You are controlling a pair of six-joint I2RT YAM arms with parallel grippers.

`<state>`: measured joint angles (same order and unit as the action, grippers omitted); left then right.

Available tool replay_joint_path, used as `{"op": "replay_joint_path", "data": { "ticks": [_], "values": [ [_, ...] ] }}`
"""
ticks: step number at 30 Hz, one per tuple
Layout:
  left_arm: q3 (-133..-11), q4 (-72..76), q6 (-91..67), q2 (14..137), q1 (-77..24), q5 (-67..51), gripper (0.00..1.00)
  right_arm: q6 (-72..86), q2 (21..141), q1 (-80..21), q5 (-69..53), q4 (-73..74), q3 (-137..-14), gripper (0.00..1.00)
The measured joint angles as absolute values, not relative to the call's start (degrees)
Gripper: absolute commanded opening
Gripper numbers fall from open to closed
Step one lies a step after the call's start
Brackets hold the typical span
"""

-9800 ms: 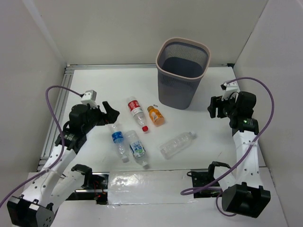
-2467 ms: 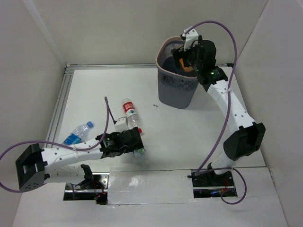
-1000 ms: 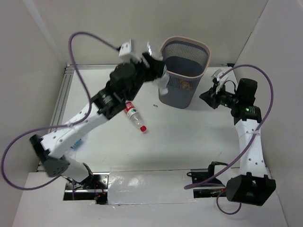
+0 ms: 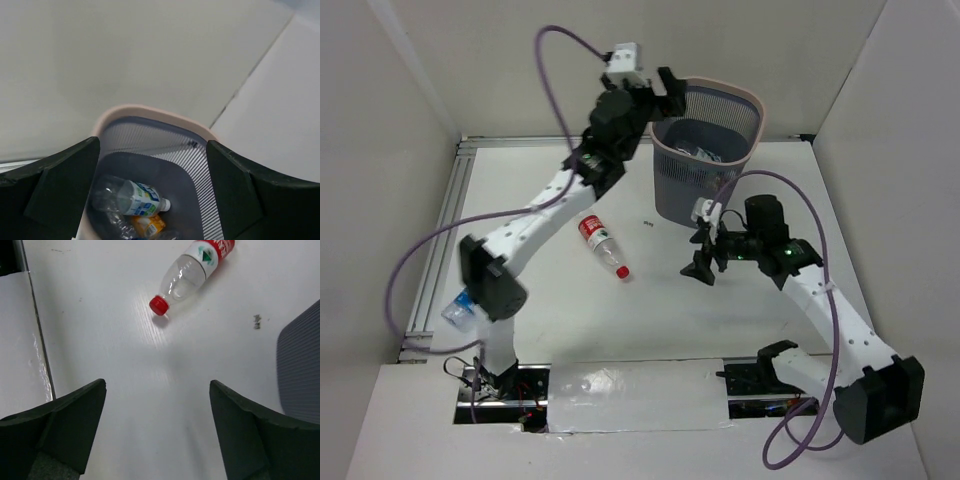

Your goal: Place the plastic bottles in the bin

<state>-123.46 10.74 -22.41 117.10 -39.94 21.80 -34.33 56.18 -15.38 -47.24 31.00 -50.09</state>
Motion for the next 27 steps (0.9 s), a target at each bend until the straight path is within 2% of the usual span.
{"op": "replay_joint_path", "data": {
  "ticks": [2, 4, 5, 6, 8, 10, 12, 17, 21, 27],
  "values": [
    [-113.6, 9.2, -22.5, 105.9, -38.8, 22.9, 1.00, -30.3, 59.0, -19.1, -44.1, 27.3, -49.3, 0.70],
    [-104.6, 7.5, -22.4, 94.2, -38.0, 25.1, 1.00, -25.8, 62.5, -22.0, -40.3, 23.2, -49.0, 0.68],
    [-98.9, 7.1, -22.3, 87.6, -37.6, 26.9, 1.00, -22.6, 65.0, -23.9, -37.9, 20.7, -49.0, 0.70],
    [-93.4, 5.8, -22.2, 80.8, -37.5, 29.1, 1.00, -20.0, 67.5, -25.8, -35.9, 18.2, -49.0, 0.80],
    [-84.9, 3.6, -22.2, 70.0, -38.1, 33.3, 1.00, -15.1, 72.5, -29.5, -32.5, 14.1, -49.2, 0.84],
    [-78.2, -2.9, -23.1, 59.8, -38.9, 38.4, 1.00, -10.9, 78.0, -33.2, -29.4, 11.5, -50.6, 0.96],
    [-74.4, -11.5, -25.2, 53.5, -39.0, 43.2, 1.00, -7.4, 84.0, -37.3, -25.9, 9.5, -53.4, 1.00],
    [-66.7, -32.9, -28.8, 45.6, -36.6, 46.2, 1.00, -0.4, 98.3, -47.3, -12.2, 8.4, -66.5, 1.00],
    [-64.5, -44.6, -29.3, 44.2, -34.2, 46.0, 1.00, 2.5, 106.8, -49.8, -6.1, 7.3, -75.1, 1.00],
    [-61.3, -48.8, -28.6, 44.4, -31.9, 46.0, 1.00, 3.9, 118.7, -49.4, 3.7, 7.7, -83.9, 1.00]
  ]
}}
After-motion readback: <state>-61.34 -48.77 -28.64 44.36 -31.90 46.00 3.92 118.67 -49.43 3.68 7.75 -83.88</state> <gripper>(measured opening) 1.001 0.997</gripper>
